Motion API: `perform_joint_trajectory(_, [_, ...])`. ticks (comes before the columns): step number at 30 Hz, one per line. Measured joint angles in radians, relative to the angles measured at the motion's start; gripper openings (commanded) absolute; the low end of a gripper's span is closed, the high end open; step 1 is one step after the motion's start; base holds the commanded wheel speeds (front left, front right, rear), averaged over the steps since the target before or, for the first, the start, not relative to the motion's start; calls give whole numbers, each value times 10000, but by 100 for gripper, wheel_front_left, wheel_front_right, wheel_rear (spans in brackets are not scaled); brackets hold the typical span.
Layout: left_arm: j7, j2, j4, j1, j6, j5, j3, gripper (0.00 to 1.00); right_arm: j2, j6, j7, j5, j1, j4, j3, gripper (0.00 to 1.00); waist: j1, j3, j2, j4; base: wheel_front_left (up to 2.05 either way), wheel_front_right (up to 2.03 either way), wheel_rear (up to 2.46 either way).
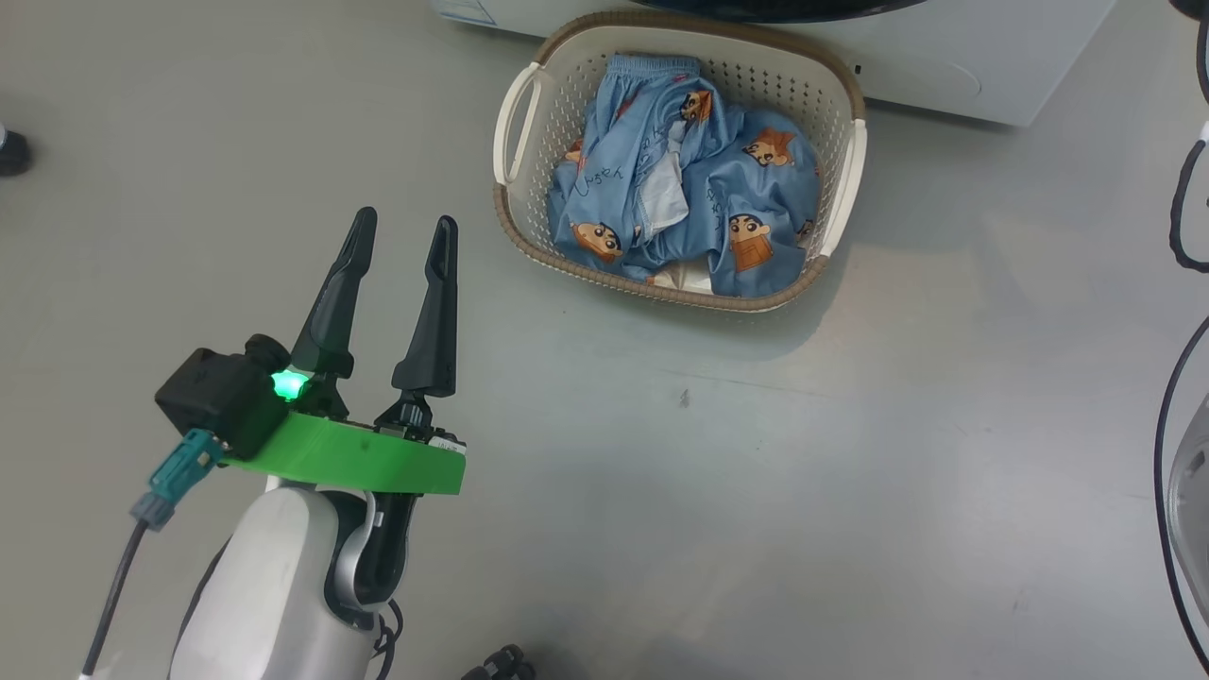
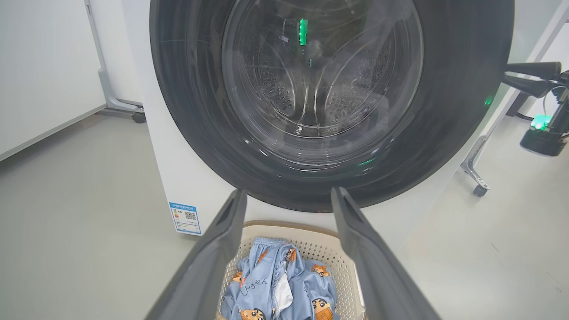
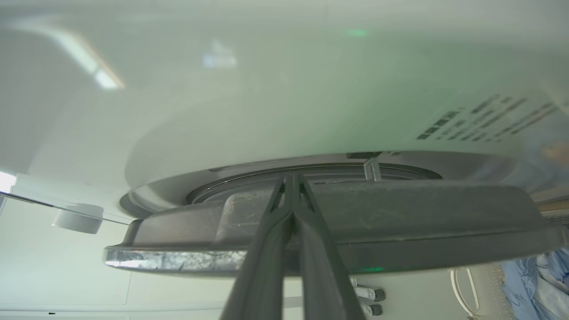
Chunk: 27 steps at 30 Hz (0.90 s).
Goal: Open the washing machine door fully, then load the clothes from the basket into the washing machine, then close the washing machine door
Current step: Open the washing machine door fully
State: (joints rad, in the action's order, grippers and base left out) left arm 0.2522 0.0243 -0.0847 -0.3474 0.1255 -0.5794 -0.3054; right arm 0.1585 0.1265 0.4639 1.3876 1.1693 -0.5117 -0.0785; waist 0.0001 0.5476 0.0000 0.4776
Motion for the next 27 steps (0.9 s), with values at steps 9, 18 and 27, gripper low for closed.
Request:
perform_joint_trajectory(9, [0,-13,63,-58,0,-267,-132,100,71,-2,-130,-186,564,-476,13,0,0,376,0,405,0,0,0])
perform_joint_trajectory(18, [0,-21,63,-66,0,-341,-19,100,441,-2,719,-153,711,-644,527,0,0,415,0,524,0,0,0])
perform_joint_trajectory(27, [0,-35,59,-77,0,-372,151,100,-173,-36,2460,119,197,-1018,1469,0,0,231,0,348,0,0,0])
